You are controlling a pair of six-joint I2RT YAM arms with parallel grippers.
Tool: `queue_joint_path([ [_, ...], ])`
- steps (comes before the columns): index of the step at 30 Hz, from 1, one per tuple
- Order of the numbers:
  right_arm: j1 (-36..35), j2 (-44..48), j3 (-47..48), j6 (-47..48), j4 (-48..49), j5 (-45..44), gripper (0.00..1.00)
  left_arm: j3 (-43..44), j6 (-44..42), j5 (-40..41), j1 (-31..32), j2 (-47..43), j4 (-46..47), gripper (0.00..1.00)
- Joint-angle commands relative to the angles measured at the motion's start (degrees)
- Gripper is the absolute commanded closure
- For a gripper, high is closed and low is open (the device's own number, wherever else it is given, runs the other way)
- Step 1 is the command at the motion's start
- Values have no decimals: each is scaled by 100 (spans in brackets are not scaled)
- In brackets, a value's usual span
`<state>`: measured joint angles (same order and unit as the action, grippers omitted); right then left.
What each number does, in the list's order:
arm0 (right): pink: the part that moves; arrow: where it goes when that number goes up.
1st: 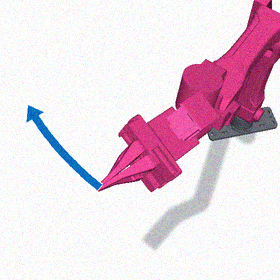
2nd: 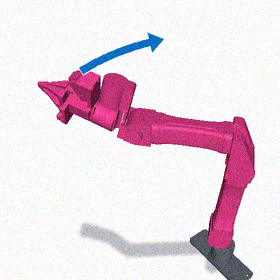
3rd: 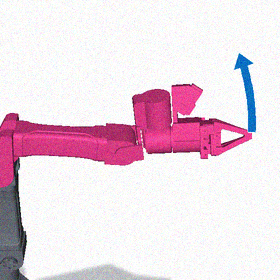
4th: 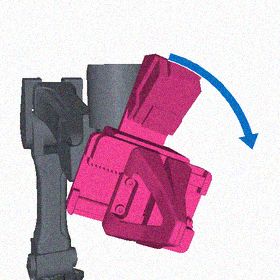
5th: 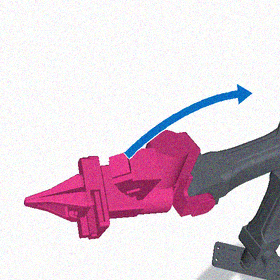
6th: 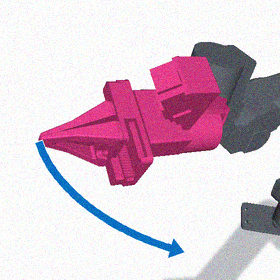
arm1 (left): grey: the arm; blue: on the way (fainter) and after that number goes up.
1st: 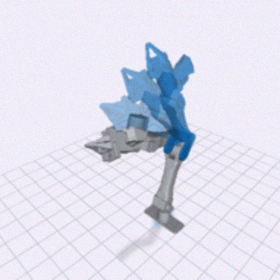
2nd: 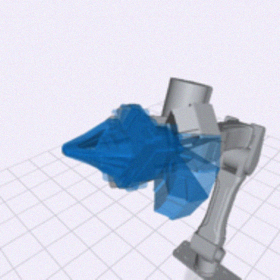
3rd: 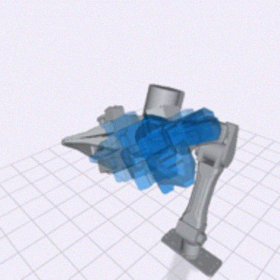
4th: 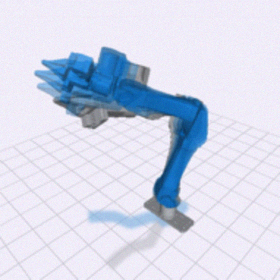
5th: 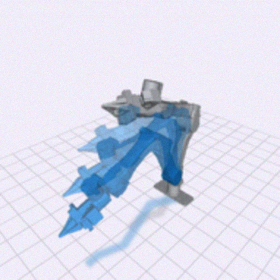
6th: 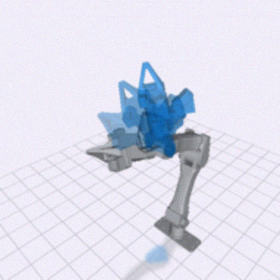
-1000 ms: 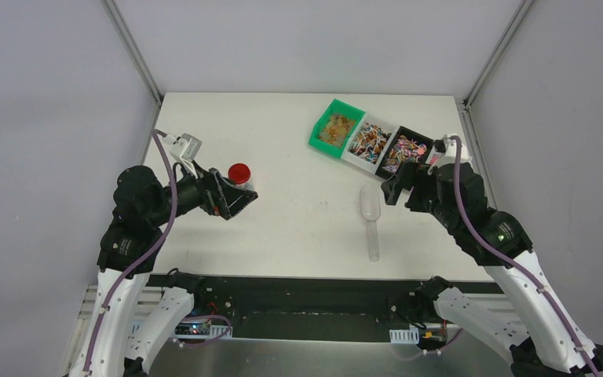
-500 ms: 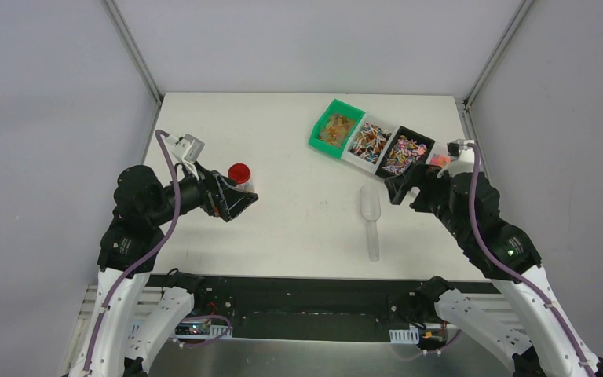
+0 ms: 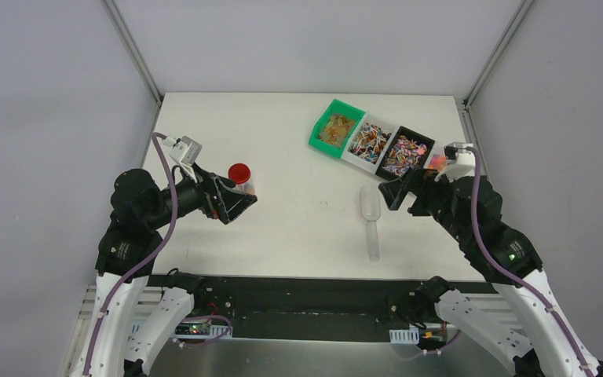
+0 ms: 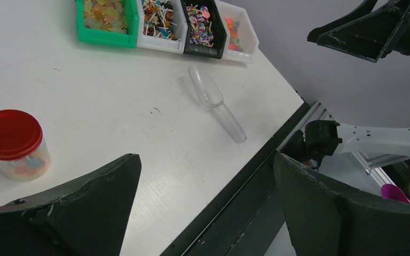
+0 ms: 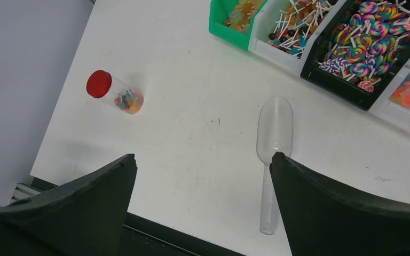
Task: Pack the candies
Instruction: Reset both arms
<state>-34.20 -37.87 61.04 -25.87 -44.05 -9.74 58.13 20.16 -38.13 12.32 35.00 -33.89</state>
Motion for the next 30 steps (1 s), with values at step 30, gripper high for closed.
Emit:
queue_joint_path([
  [30,-1,180,-22,-265,35,-480,1,341,-39,302,8,-91,-230,1],
])
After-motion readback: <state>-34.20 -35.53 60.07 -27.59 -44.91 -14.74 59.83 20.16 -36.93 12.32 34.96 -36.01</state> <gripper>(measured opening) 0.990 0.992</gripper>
